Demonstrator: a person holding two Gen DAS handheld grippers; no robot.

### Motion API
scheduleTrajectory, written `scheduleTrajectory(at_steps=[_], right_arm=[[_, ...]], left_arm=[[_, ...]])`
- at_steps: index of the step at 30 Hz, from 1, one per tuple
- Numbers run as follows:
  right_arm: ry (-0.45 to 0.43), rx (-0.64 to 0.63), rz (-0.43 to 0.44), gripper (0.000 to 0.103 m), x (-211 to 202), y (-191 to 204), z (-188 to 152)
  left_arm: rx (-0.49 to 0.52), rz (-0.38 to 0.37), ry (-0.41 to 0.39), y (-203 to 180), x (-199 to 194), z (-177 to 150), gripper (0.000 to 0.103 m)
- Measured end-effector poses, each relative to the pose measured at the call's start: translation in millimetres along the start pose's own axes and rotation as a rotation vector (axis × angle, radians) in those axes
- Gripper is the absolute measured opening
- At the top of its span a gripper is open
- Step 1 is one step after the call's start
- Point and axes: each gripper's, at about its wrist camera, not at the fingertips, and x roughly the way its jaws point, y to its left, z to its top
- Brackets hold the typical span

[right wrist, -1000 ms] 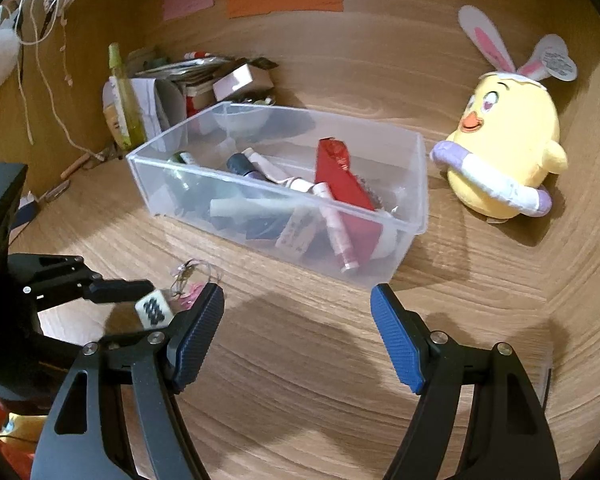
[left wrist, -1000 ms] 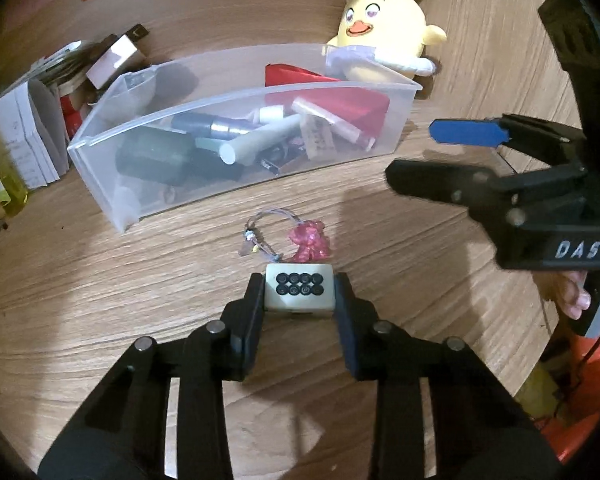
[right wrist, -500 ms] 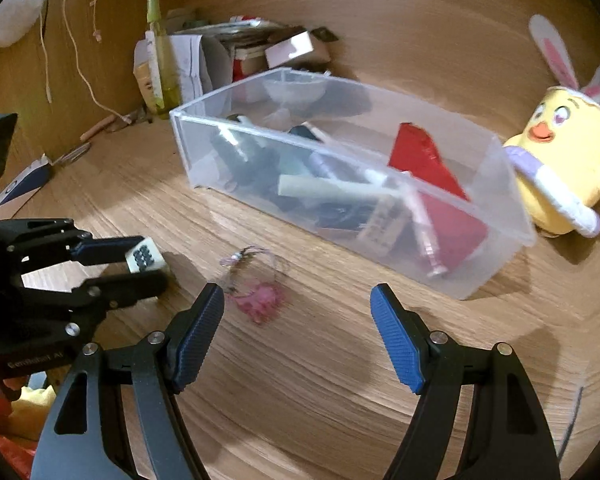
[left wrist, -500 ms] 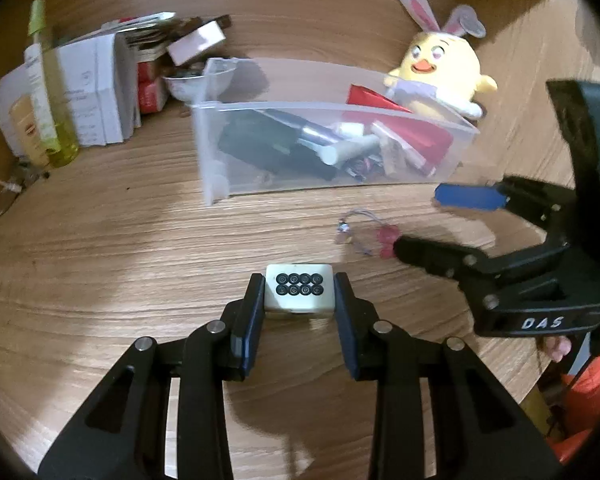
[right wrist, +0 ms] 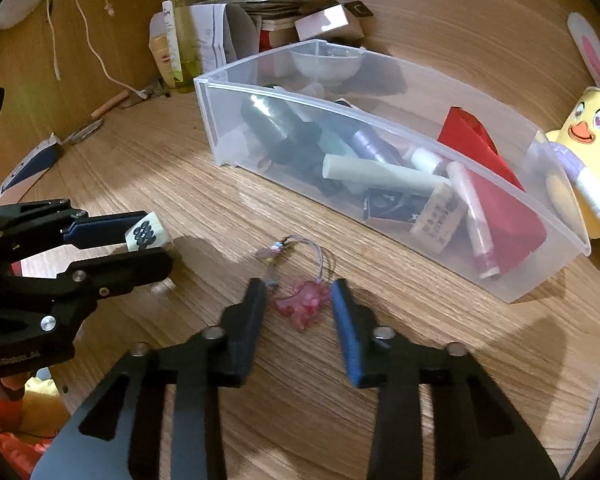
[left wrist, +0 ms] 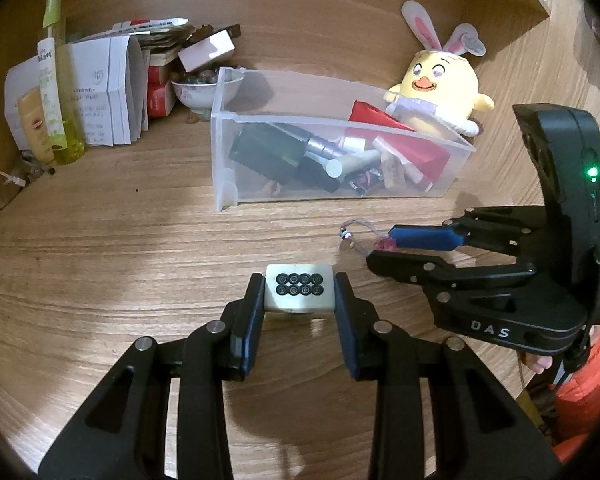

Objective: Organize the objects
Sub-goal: 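Grasp the white dotted block with the left gripper while the right gripper grasps the pink keychain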

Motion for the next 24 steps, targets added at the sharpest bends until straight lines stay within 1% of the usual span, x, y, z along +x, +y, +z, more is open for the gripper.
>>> scheduleTrajectory(at_steps=[4, 11, 24], right_arm=[[-0.004, -0.002, -0.008, 0.027, 1, 0, 0], [-0.051, 0.020, -0.012, 0.027, -12, -7, 0], [-0.186, 0.053, -0.040, 0.027, -59, -23, 6]], left_arm=[[0.008, 0.003, -0.012, -3, -3, 2, 0.034], [0.020, 0.001, -0.038, -10, -8, 12, 0.033], [0.034, 0.000, -0.082, -23, -14, 31, 0.034]])
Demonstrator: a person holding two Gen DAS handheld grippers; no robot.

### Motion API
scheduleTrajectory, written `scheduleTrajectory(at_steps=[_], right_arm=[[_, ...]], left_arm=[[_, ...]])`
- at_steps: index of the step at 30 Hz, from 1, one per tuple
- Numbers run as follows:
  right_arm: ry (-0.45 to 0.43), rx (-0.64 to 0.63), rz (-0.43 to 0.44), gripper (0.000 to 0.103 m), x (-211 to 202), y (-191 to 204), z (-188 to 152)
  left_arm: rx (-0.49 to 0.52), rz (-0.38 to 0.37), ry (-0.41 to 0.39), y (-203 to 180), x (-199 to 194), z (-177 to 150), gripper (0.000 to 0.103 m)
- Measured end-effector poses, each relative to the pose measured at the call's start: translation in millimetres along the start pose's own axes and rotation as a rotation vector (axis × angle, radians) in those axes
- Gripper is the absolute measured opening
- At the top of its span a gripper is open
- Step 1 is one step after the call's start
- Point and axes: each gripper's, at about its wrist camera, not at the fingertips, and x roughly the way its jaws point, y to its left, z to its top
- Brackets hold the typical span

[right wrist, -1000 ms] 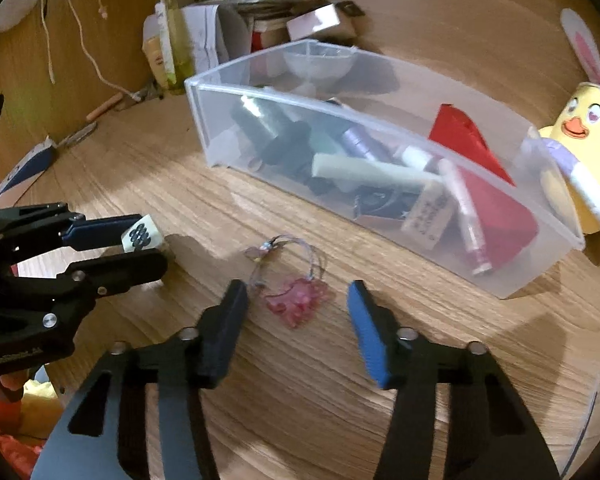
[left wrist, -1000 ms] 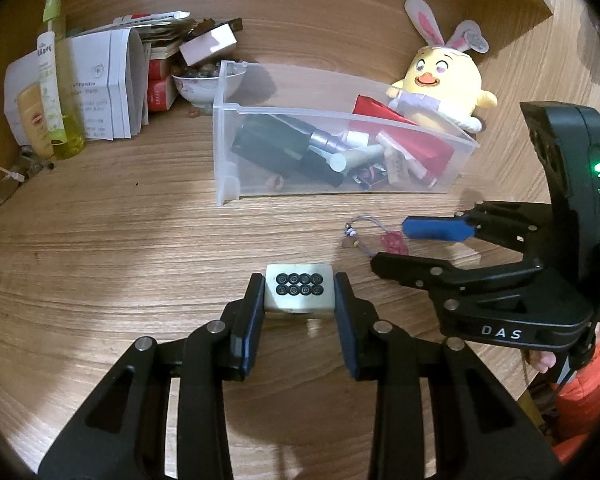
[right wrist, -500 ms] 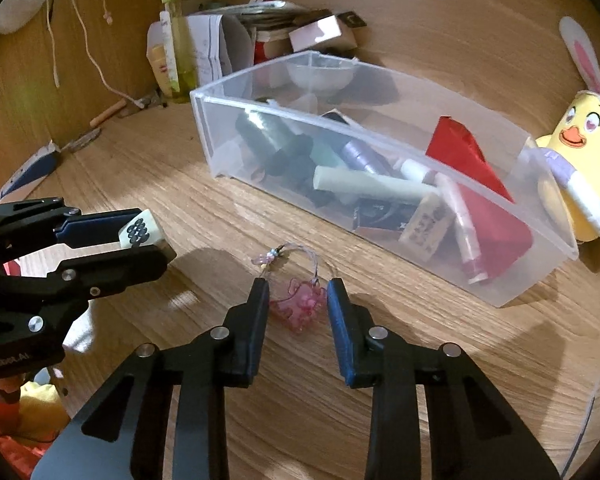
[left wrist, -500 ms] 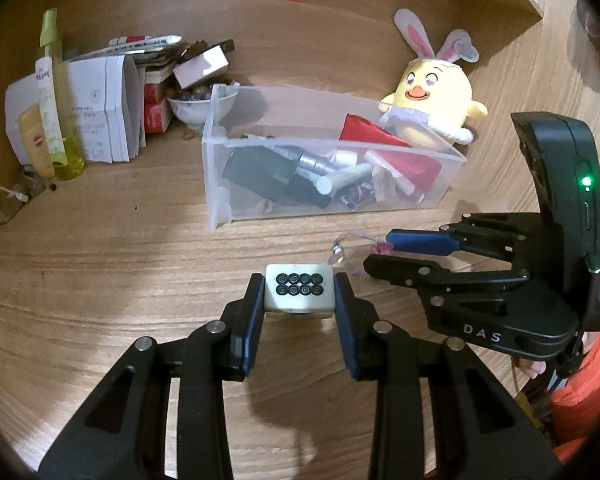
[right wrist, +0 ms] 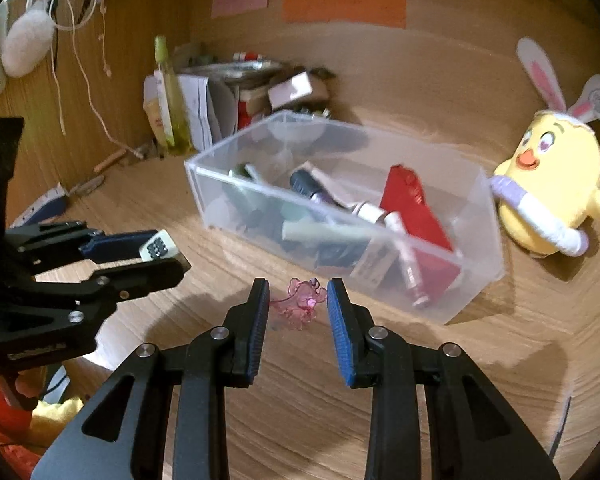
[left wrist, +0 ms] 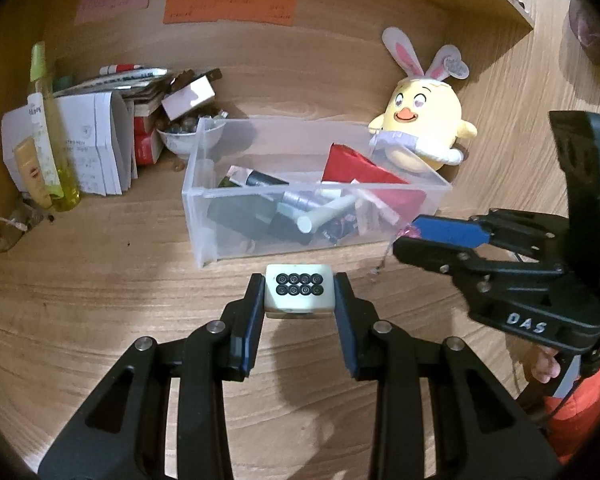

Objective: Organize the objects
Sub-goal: 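Grasp the white dotted block with the left gripper while the right gripper grasps the pink keychain, then lower the dotted block into the box while the right gripper drops the keychain in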

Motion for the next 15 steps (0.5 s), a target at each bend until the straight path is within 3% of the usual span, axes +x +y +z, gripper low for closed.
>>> scheduleTrajectory(at_steps=[15], right_arm=[[-0.127, 0.037, -0.026, 0.027, -38, -22, 22]], left_arm=[[-0.007, -0.005, -0.047, -1, -1, 30, 0.034]])
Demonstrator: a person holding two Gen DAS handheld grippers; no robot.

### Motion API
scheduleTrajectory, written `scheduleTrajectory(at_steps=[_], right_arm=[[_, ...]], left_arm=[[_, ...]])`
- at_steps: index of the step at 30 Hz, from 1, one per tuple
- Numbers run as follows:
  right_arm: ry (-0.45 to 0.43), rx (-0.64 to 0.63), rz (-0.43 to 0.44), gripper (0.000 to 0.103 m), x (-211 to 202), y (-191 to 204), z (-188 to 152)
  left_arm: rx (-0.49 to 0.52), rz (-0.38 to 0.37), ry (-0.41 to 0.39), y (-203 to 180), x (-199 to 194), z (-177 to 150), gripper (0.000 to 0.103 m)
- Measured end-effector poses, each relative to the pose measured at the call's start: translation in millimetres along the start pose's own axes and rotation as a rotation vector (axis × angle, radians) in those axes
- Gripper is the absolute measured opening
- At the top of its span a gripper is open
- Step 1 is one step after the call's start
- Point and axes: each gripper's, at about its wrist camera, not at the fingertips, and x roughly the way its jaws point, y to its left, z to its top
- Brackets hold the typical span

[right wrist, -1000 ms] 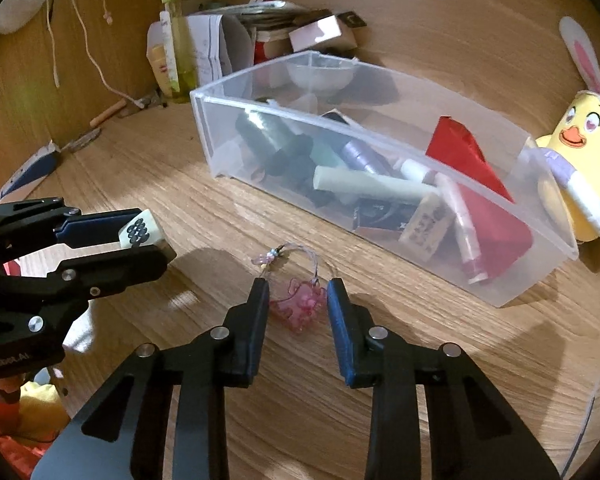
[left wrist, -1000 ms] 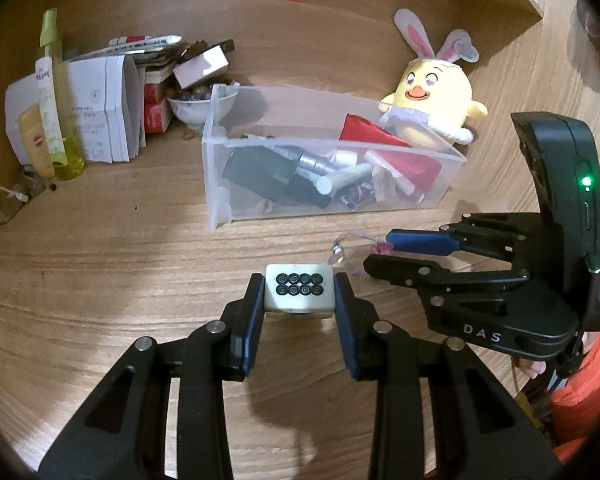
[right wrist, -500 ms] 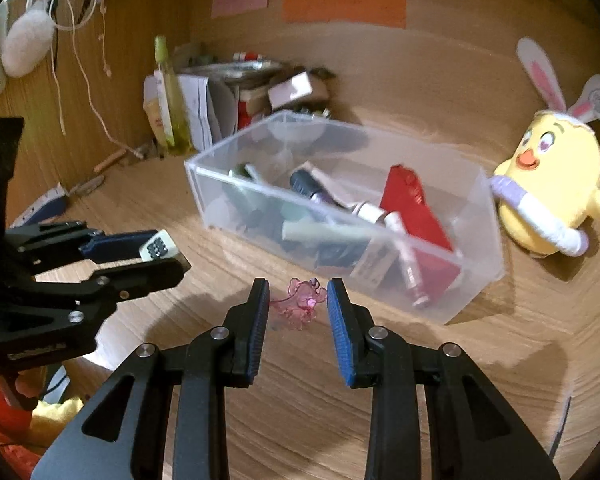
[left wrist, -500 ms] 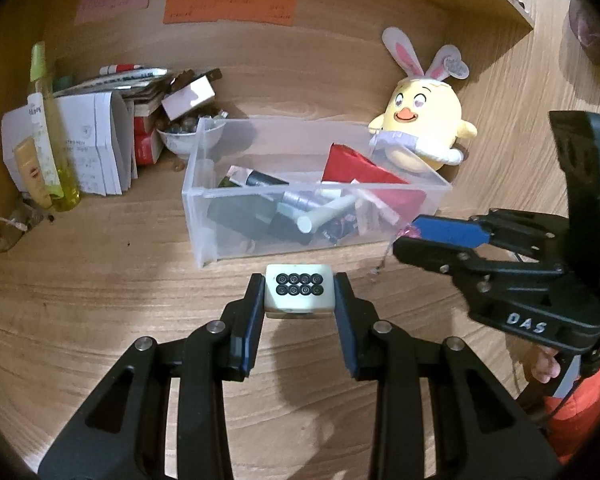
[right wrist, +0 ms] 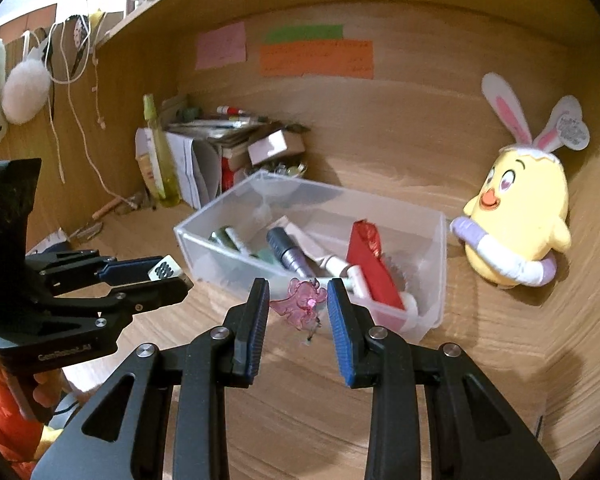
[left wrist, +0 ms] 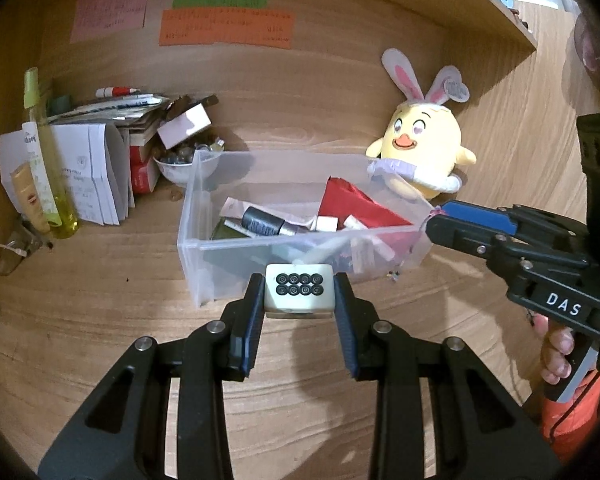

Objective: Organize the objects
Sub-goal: 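Lower the dotted block into the box while the right gripper drops the keychain in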

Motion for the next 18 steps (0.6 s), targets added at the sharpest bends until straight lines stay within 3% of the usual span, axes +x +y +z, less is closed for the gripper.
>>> scheduleTrajectory(at_steps=[18], right_arm=[[-0.091, 0.012, -0.012, 0.027, -6, -11, 40]], left_arm=[[0.013, 0.040, -0.051, 5, 5, 35, 0.034]])
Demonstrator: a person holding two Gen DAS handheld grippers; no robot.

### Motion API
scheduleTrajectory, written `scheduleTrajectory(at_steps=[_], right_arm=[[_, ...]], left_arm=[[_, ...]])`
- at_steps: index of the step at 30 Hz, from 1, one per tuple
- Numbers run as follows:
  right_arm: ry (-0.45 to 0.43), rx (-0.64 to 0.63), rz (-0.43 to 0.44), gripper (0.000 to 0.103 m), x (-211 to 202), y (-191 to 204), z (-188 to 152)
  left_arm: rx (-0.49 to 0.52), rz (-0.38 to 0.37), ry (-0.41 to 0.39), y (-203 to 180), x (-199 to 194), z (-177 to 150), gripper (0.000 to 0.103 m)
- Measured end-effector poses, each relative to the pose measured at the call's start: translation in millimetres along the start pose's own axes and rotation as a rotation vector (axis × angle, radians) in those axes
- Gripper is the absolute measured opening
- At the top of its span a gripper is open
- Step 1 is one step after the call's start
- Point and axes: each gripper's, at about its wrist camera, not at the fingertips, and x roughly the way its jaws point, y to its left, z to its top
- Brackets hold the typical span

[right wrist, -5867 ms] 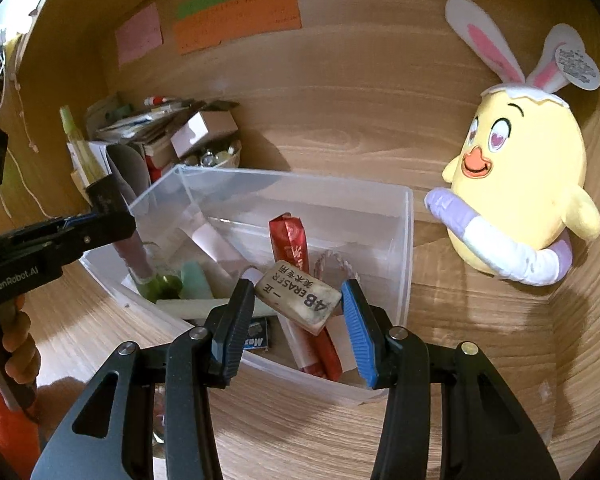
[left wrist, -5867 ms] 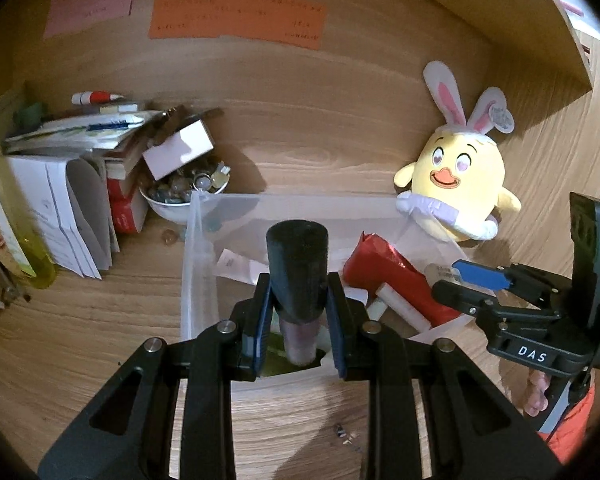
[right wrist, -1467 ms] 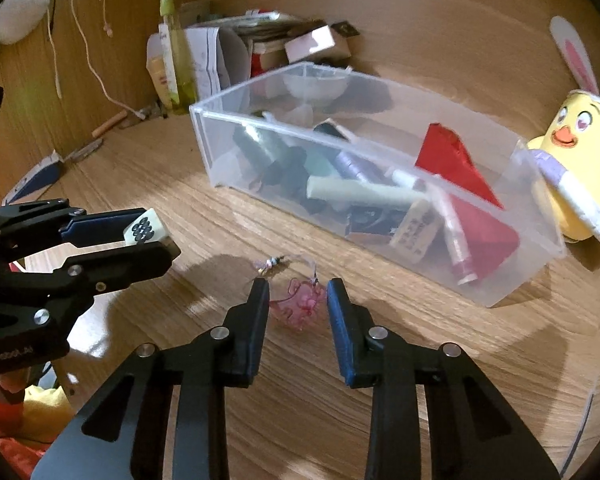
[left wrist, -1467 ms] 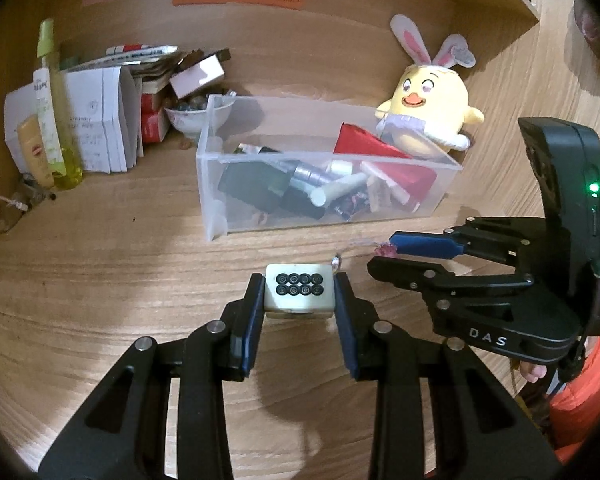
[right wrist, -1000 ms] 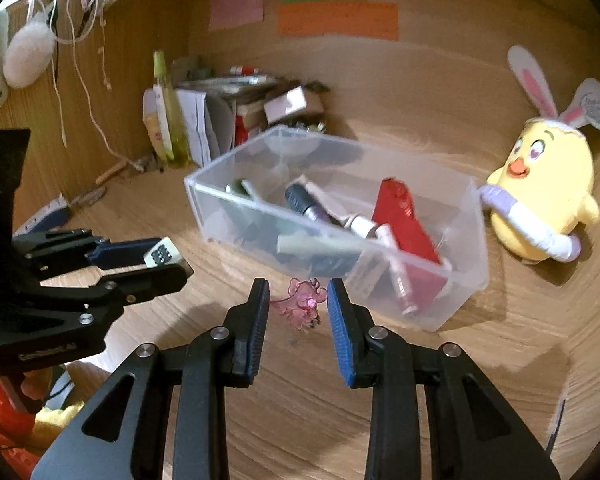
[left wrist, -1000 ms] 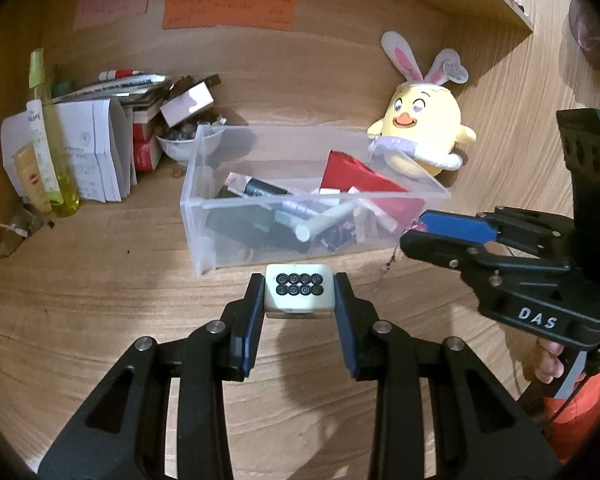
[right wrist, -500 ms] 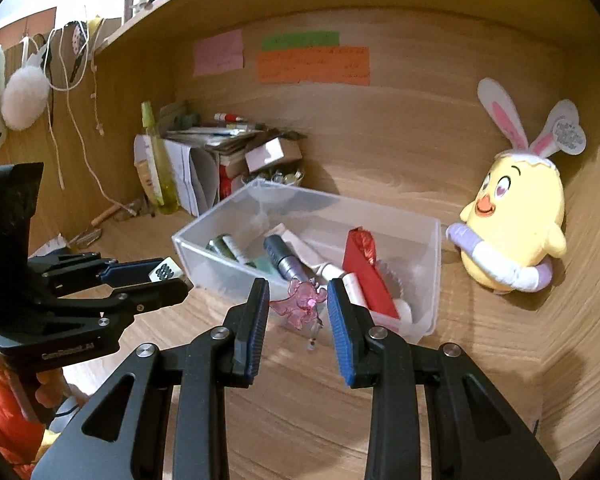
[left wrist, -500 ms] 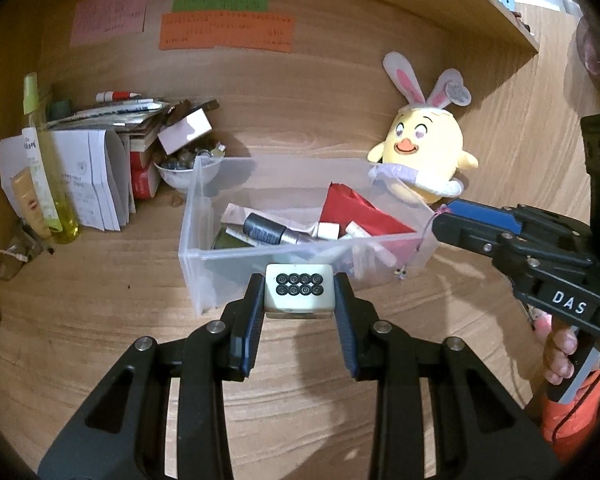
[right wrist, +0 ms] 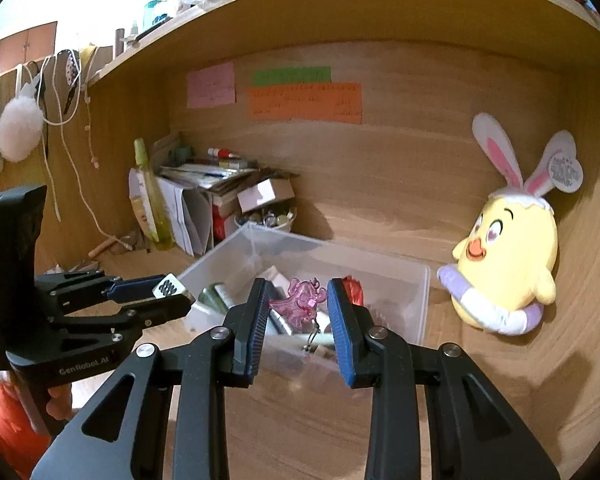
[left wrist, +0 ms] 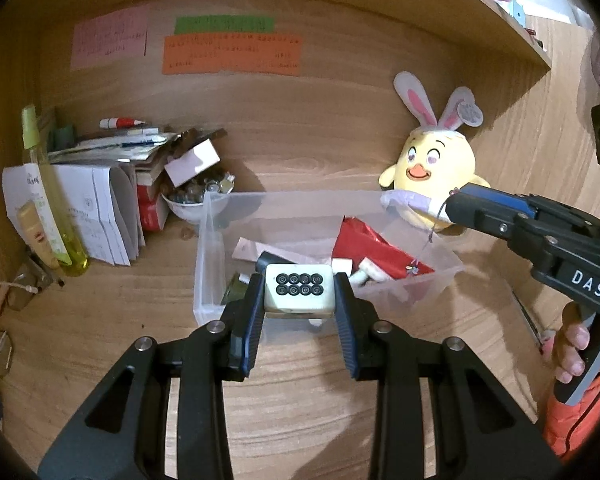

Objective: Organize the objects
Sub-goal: 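Lower the dotted block into the box while the right gripper drops the keychain in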

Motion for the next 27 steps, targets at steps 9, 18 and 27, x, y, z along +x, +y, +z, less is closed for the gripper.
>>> scheduleTrajectory(at_steps=[9, 18, 27], right_arm=[[0.004, 0.020, -0.005, 0.027, 18, -6, 10], [0.122, 0.061, -0.021, 0.027, 63, -20, -9], [0.185, 0.069, -0.019, 0.027, 82, -23, -20]], left_arm=[[-0.011, 0.011, -0.007, 2, 11, 12, 0.034], [-0.007, 0.043, 0.045, 7, 41, 14, 0.034], [-0.013, 0.043, 0.089, 11, 62, 9, 0.034]])
